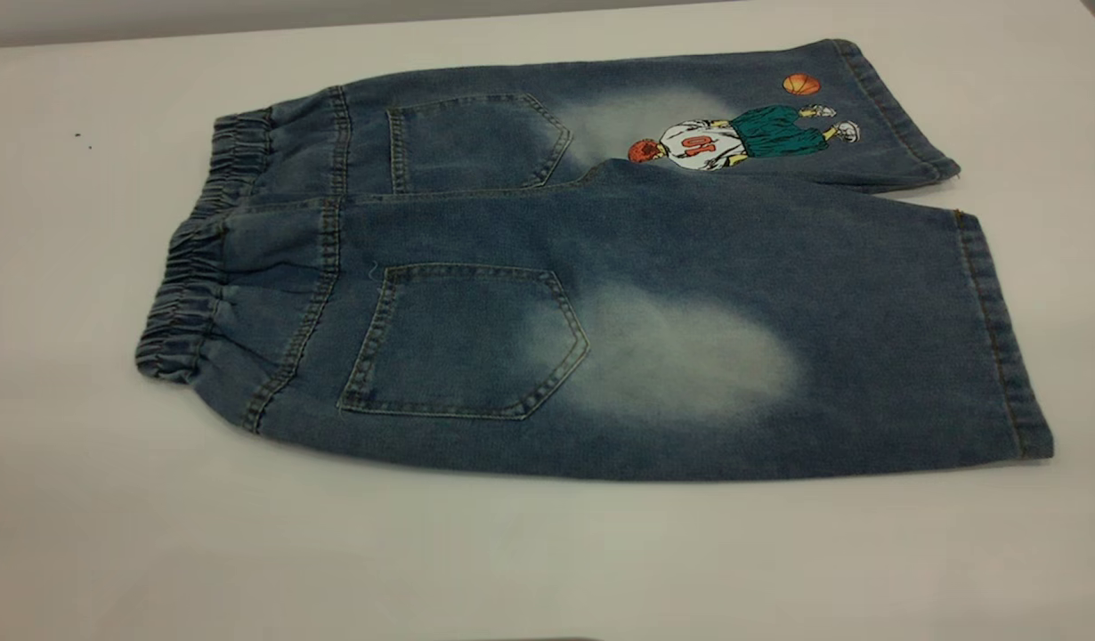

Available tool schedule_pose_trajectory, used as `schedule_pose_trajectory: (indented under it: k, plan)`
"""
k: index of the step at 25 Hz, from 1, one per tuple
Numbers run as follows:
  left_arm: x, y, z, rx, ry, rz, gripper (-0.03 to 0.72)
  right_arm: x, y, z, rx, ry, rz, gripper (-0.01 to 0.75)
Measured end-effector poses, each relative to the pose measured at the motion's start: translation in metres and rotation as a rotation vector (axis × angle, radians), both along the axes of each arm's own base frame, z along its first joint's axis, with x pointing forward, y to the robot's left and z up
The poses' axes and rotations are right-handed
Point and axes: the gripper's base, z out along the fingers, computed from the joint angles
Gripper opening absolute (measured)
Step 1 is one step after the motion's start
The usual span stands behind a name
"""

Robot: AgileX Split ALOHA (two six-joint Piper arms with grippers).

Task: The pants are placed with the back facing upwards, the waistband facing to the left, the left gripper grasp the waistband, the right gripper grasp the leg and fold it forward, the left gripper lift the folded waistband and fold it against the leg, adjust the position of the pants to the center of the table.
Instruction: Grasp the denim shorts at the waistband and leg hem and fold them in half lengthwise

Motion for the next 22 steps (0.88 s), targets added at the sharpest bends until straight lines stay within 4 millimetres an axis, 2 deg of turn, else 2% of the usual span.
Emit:
schedule_pose_trajectory:
  k: [5,7,9,12,16,22]
  plan:
    - [0.021,-0.001,0.028,-0.017,0.069,0.015,0.531,0.001,0.001,0.012,0.065,0.003,-0.026,0.535]
    - [0.037,-0.002,0.040,-0.037,0.100,0.030,0.531,0.005,0.001,0.023,0.080,0.016,-0.033,0.596]
    - [0.054,-0.003,0.051,-0.061,0.135,0.050,0.531,0.014,0.001,0.034,0.086,0.047,-0.037,0.619]
    - [0.086,-0.005,0.056,-0.074,0.223,0.070,0.531,0.030,0.000,0.053,0.086,0.091,-0.038,0.617]
    - [0.136,-0.008,0.045,-0.073,0.311,0.077,0.531,0.055,0.001,0.069,0.061,0.148,0.001,0.594]
    - [0.201,-0.013,0.008,-0.109,0.407,0.105,0.531,0.078,0.005,0.071,0.070,0.166,0.067,0.589]
